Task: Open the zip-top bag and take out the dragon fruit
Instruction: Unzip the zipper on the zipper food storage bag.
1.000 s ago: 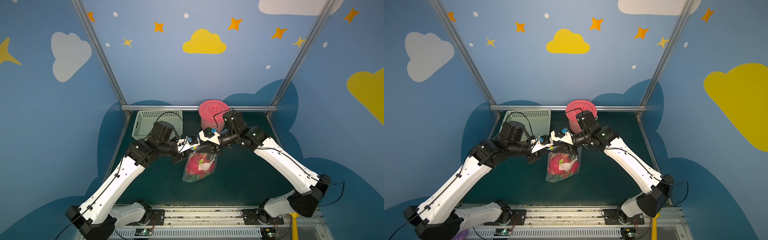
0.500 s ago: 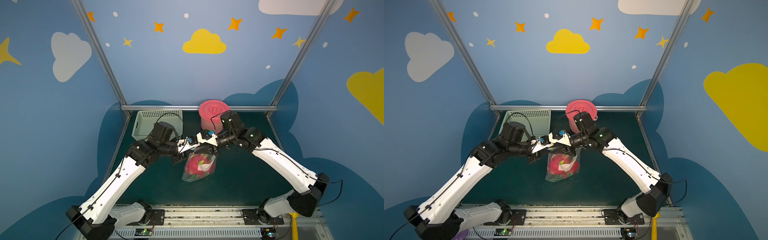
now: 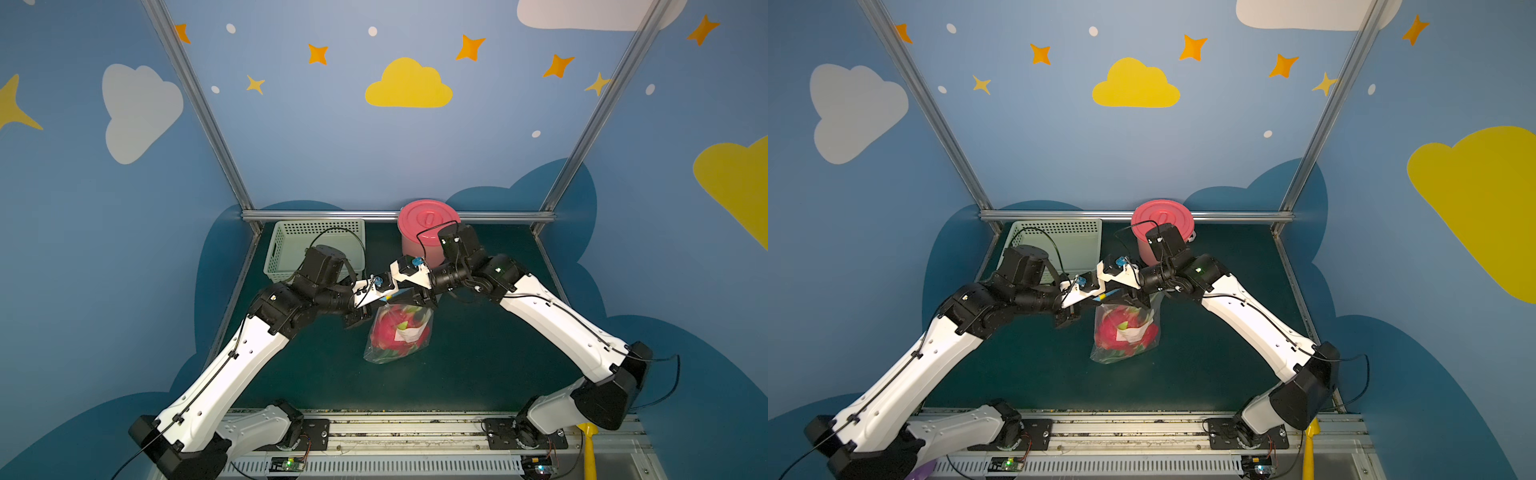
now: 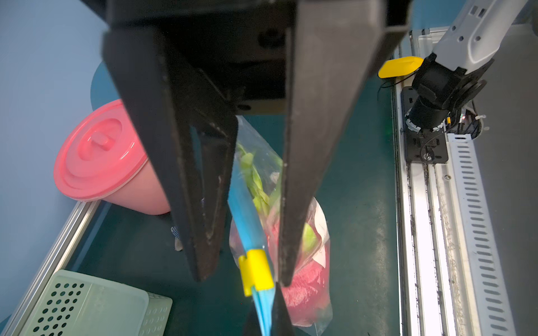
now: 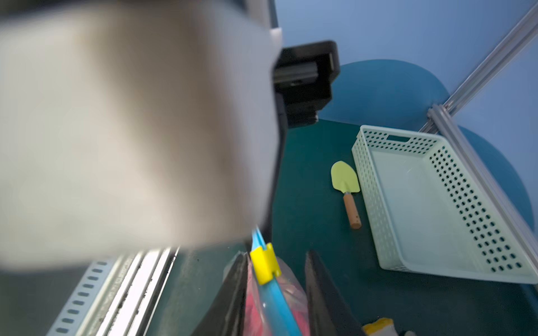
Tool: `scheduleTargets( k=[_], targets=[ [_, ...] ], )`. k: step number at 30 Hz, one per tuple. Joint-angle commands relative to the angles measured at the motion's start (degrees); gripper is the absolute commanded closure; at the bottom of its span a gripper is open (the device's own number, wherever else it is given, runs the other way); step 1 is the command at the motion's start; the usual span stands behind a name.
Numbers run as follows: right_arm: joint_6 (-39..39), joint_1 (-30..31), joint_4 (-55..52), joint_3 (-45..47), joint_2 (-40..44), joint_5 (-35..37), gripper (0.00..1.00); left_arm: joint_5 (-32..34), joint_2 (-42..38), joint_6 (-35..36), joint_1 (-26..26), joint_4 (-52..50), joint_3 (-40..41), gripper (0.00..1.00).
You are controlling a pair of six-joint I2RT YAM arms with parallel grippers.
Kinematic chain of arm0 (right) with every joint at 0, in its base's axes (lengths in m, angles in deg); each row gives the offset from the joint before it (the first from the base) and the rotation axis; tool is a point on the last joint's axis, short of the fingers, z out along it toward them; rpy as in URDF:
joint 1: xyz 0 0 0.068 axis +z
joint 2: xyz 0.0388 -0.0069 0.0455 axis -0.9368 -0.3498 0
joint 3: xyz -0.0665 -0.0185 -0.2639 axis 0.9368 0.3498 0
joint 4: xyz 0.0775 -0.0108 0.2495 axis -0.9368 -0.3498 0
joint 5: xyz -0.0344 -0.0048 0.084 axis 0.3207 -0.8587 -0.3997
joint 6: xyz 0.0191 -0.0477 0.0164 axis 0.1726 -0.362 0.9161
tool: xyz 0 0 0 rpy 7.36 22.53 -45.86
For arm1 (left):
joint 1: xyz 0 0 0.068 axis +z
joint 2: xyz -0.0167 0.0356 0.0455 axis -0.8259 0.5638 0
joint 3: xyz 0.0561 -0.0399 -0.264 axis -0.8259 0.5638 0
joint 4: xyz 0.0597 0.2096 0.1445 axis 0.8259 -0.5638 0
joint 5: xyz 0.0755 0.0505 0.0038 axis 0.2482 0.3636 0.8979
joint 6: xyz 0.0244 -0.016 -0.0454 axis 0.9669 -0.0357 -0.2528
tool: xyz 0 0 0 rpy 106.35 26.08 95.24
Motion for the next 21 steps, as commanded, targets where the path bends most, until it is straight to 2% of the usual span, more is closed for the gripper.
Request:
scheduleTargets(
  k=[1, 8, 16, 21],
  targets=[
    [0.1, 0.2, -3.0, -1.6, -1.3, -1.5, 0.78, -0.9, -1.5, 0.5, 0.1, 3.3, -0.1, 0.97],
    [-1.4, 0.9, -5.9, -2.2, -1.2, -2.5, 0.80, -0.7, -1.5, 0.5, 0.0, 4.0, 0.6, 0.97],
    [1.7, 2.1, -6.1, -2.9, -0.6, -2.9, 0.76, -0.3, -1.3, 0.1, 0.0, 4.8, 1.0, 0.97],
    [5.3, 3.1, -3.9, -2.8, -0.4, -1.9, 0.77, -0.3, -1.2, -0.4, 0.1, 5.1, 1.1, 0.97]
  ],
)
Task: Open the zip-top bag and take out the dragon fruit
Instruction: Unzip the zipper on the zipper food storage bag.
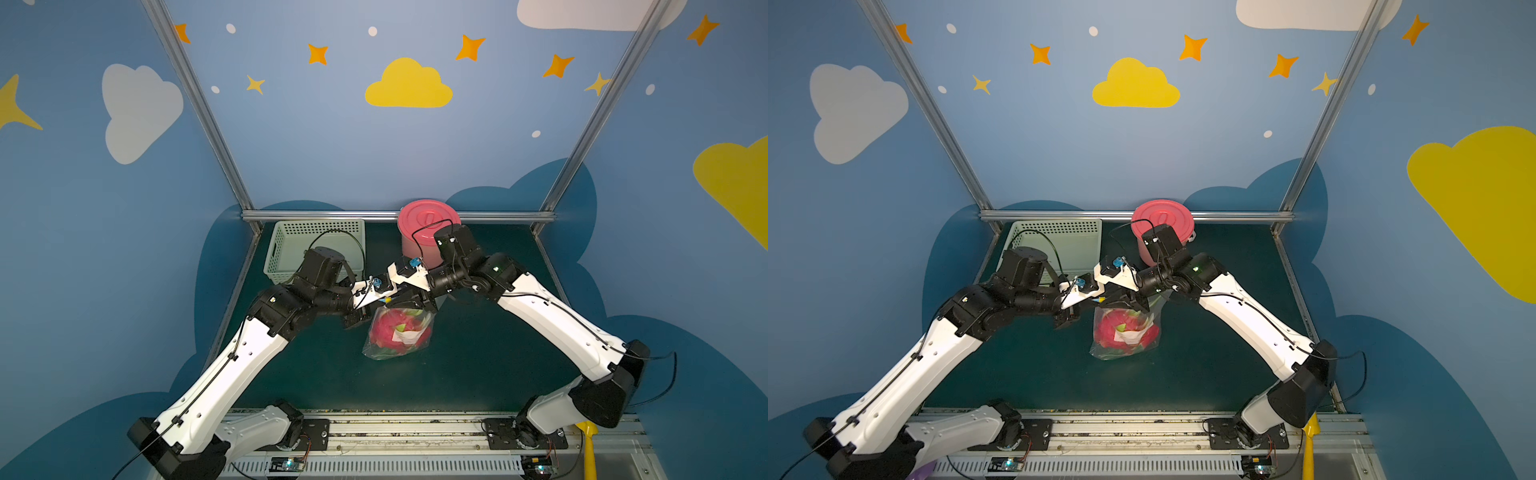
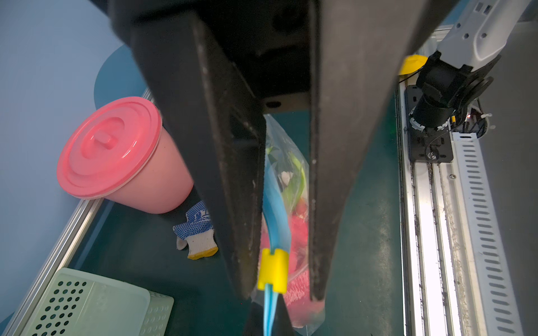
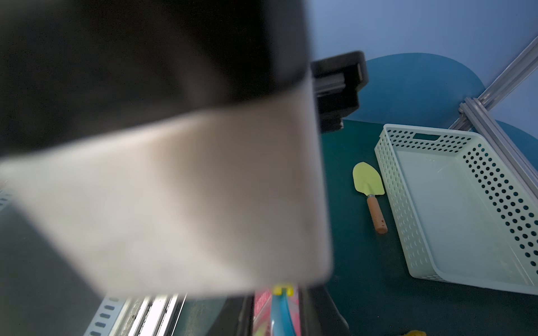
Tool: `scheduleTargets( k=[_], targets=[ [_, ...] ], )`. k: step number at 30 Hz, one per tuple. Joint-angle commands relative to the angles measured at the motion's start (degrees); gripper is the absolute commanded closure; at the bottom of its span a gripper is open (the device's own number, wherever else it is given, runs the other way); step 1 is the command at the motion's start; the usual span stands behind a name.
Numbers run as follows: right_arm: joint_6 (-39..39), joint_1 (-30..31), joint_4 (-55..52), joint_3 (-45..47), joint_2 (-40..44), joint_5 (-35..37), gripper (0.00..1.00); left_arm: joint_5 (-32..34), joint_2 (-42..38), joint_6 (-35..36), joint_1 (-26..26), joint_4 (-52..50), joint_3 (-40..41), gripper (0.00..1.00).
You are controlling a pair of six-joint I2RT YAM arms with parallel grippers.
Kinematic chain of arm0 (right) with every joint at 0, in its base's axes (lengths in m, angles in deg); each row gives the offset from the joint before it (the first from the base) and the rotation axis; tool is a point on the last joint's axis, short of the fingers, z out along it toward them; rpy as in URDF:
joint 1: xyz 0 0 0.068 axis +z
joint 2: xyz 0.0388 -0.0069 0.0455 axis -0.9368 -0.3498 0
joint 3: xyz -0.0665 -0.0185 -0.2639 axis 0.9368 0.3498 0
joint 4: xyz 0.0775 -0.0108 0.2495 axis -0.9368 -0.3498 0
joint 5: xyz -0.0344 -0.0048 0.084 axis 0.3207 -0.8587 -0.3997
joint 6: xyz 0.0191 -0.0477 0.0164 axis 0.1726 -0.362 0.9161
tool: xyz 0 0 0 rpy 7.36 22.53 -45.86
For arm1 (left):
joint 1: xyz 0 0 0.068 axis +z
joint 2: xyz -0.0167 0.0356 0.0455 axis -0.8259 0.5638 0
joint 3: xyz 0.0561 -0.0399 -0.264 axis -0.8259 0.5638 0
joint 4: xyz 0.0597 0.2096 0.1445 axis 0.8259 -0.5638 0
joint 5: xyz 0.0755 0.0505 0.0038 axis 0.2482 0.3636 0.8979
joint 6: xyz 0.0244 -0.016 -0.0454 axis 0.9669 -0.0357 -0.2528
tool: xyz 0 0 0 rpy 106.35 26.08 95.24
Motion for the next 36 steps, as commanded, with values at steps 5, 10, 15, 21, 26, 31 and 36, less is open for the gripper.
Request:
scheduleTargets(
  k=[5, 10, 15, 21, 26, 31, 36],
  targets=[
    [2.7, 1.8, -2.0, -0.6, -0.1, 1.3, 0.84, -0.6, -0.6, -0.6, -0.1, 4.4, -0.1, 0.97],
    [1.8, 1.9, -3.4, -0.4, 0.2, 2.3, 0.93, -0.6, -0.5, -0.5, -0.1, 4.4, -0.1, 0.96],
    [0.7, 1.8, -3.8, -0.1, 0.8, 3.9, 0.98, -0.3, -0.4, -0.5, -0.1, 4.4, -0.1, 0.97],
    [-5.6, 1.6, -8.8, -0.2, 2.3, 11.6, 0.98, -0.1, -0.7, -0.6, 0.6, 4.0, 0.0, 0.97],
    [-7.6, -0.1, -12.7, 0.1, 4.3, 13.5, 0.98, 0.4, -1.0, -0.8, 1.2, 4.5, 0.5, 0.97],
    [-7.8, -1.7, -14.9, 1.2, 6.4, 14.8, 0.97, 1.2, -1.1, -0.7, 1.7, 5.0, 0.9, 0.96],
    [-7.4, -4.3, -15.5, 3.1, 9.4, 16.6, 0.97, 2.4, -1.2, -0.4, 1.9, 5.3, 1.3, 0.97]
  ],
)
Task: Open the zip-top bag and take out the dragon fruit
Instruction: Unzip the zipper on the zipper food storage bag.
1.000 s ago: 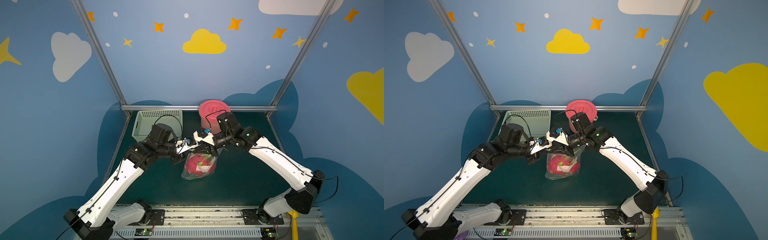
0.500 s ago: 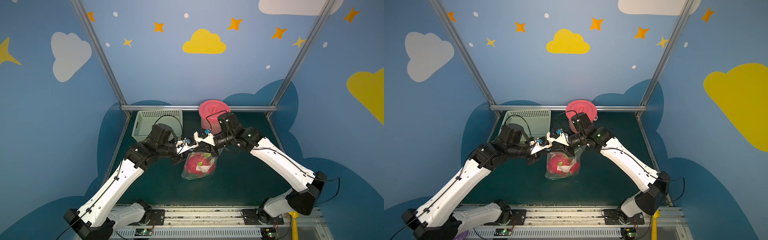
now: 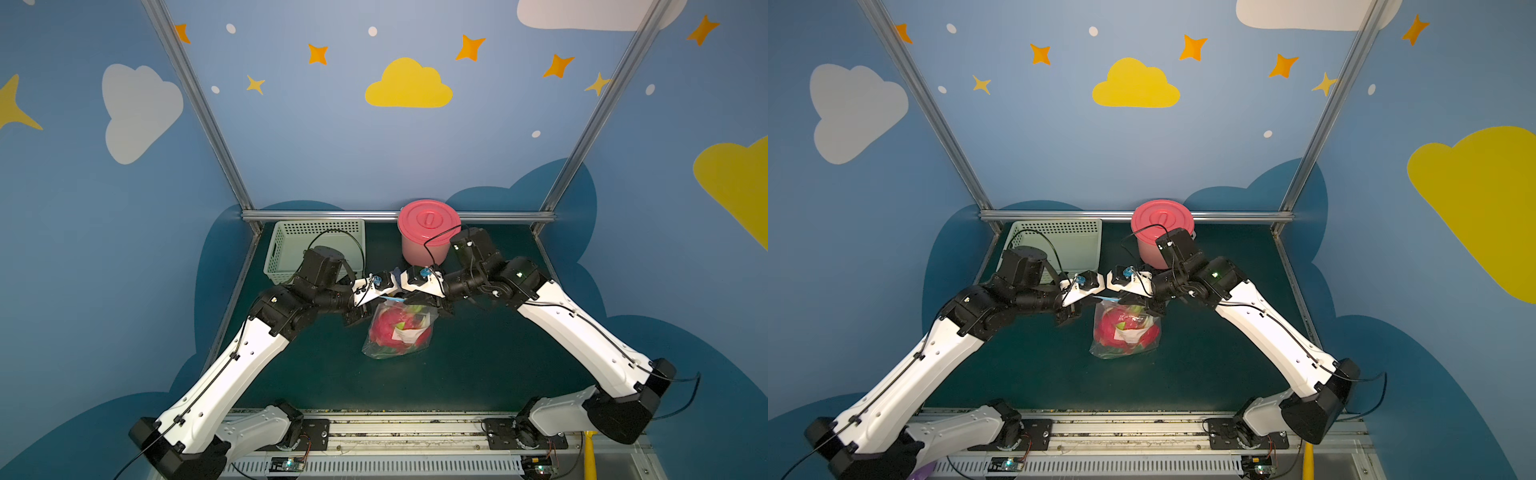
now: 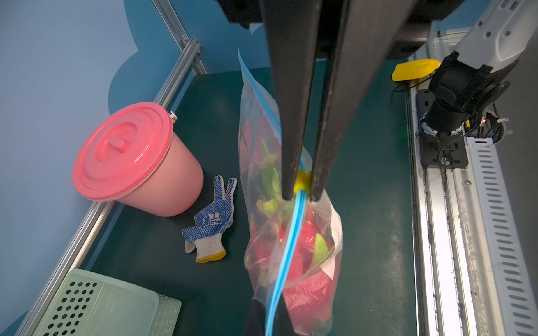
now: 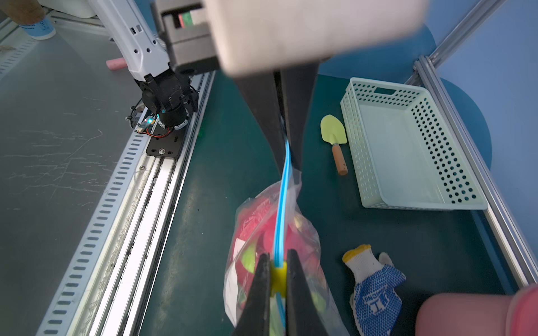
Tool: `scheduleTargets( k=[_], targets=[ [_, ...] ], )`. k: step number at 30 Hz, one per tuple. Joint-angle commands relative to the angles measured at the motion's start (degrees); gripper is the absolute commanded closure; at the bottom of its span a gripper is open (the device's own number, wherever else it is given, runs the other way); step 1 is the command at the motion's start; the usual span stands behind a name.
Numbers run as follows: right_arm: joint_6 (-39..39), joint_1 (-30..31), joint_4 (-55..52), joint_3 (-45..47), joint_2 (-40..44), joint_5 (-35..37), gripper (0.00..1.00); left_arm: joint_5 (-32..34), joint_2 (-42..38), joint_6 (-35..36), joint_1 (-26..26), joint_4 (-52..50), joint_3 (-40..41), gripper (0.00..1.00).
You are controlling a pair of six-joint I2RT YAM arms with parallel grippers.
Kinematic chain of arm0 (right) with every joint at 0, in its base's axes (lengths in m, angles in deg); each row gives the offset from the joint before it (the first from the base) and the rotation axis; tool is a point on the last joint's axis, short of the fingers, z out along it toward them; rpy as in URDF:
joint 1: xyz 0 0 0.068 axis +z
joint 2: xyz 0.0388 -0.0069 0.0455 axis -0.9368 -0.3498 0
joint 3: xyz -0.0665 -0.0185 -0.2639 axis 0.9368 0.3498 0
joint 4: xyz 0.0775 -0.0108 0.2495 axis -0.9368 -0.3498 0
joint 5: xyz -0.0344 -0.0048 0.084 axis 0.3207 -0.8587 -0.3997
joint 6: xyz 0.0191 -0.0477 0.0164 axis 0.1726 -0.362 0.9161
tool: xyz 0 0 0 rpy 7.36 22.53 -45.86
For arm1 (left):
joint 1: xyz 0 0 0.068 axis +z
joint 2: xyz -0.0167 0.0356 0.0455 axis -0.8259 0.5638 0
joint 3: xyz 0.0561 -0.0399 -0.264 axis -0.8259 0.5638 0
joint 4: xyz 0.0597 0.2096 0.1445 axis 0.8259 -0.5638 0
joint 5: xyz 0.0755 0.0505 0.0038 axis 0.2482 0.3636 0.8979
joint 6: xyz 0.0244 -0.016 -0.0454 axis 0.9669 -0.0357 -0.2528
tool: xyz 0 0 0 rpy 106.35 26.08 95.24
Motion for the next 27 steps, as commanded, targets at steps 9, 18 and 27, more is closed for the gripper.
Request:
scheduleTargets(
  k=[9, 18, 27],
  targets=[
    [1.3, -4.6, -4.8, 3.7, 6.4, 4.4, 0.96, 2.8, -1.9, 0.9, 1.2, 1.6, 1.2, 0.96],
    [5.2, -1.2, 0.4, 4.1, 6.3, 1.6, 0.97, 0.5, -1.2, 2.6, -3.7, 0.5, 3.1, 0.97],
    [7.2, 2.7, 2.2, 5.9, 6.1, 2.9, 0.96, 1.6, -0.9, 2.0, -5.0, 2.4, 4.3, 0.97]
  ],
)
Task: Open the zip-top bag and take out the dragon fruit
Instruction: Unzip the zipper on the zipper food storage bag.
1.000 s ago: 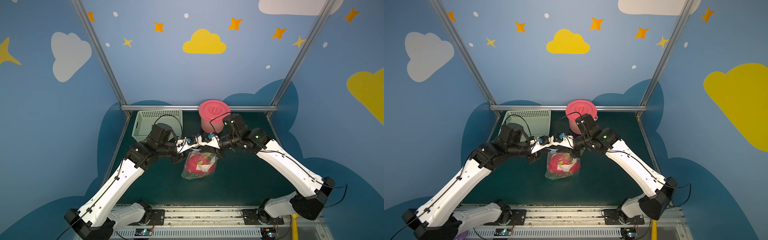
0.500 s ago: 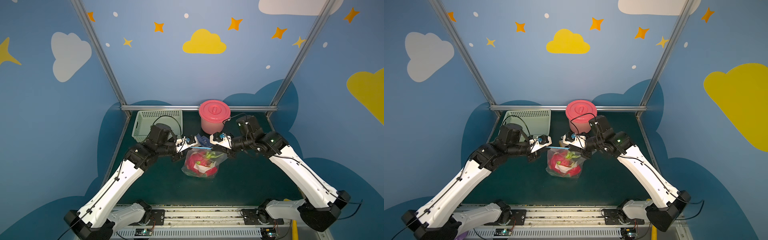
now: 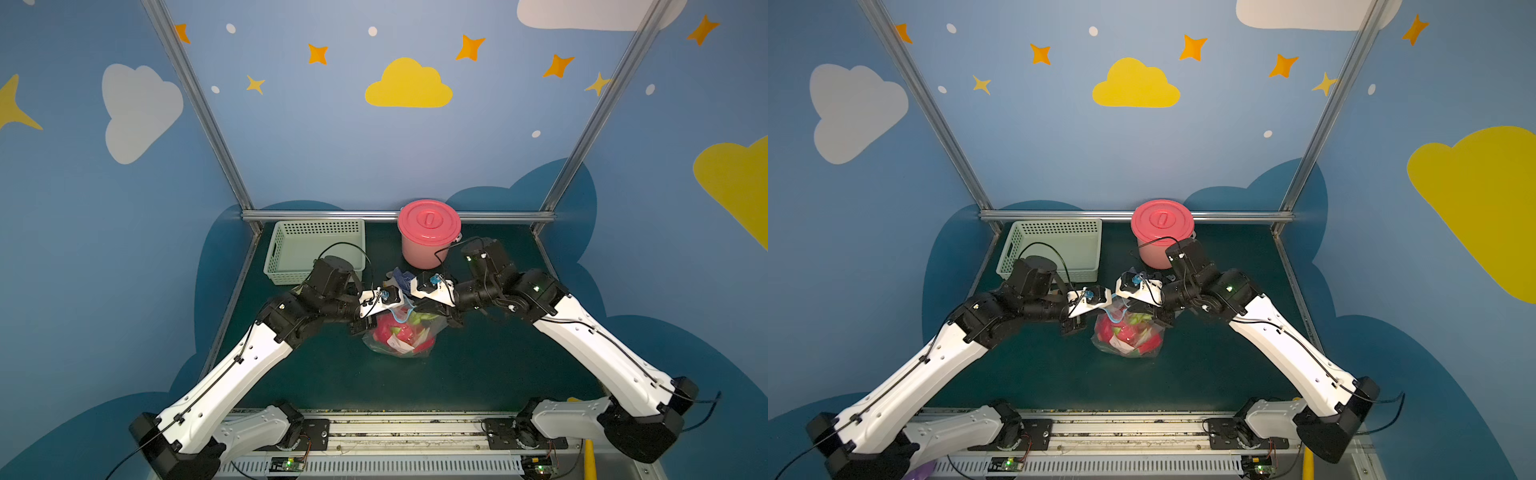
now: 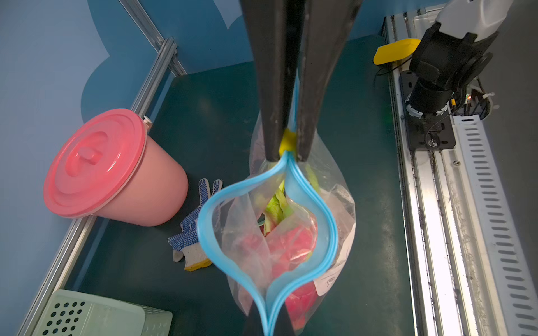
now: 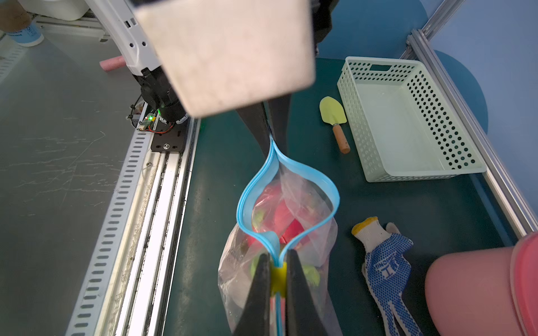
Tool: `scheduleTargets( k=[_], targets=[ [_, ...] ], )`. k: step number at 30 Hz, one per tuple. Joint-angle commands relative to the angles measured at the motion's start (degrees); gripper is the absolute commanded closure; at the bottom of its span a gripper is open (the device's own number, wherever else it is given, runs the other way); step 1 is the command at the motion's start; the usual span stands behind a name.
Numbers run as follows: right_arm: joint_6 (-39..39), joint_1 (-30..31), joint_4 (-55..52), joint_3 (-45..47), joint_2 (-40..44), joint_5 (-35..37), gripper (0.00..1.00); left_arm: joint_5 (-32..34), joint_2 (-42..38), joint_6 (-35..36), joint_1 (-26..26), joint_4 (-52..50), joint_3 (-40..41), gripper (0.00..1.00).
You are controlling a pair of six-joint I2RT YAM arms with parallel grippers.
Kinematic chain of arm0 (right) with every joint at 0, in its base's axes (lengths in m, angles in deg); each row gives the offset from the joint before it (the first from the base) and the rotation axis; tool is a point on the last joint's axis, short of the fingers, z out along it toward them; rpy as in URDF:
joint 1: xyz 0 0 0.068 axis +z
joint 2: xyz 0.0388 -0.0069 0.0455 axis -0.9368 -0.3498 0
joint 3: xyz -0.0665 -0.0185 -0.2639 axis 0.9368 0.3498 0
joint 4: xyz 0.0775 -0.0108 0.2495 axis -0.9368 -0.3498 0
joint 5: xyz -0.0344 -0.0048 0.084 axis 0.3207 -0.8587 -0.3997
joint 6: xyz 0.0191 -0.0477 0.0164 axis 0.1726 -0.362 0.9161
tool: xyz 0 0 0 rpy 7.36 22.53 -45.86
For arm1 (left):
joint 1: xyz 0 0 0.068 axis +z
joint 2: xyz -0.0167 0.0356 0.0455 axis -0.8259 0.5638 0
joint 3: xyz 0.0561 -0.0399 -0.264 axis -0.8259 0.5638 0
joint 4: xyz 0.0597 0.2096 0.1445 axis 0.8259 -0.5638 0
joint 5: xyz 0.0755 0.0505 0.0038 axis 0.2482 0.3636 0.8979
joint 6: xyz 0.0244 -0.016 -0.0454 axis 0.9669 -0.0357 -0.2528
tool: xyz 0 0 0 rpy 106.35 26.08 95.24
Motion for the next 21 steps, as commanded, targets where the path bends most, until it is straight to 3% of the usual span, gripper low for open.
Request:
scheduleTargets(
  k=[1, 7, 21],
  targets=[
    [1.1, 0.5, 1.1, 1.0, 0.6, 0.2, 0.96, 0.5, 0.2, 0.0, 0.0, 0.9, 0.4, 0.97],
    [-0.9, -0.6, -4.8, 1.2, 1.8, 5.1, 0.96, 6.8, -0.4, -1.9, 1.4, 4.5, 1.9, 0.97],
    [-1.7, -6.3, -11.2, 4.8, 9.2, 7.9, 0.94, 9.4, -2.0, 1.9, 12.5, 4.2, 0.9, 0.97]
  ],
)
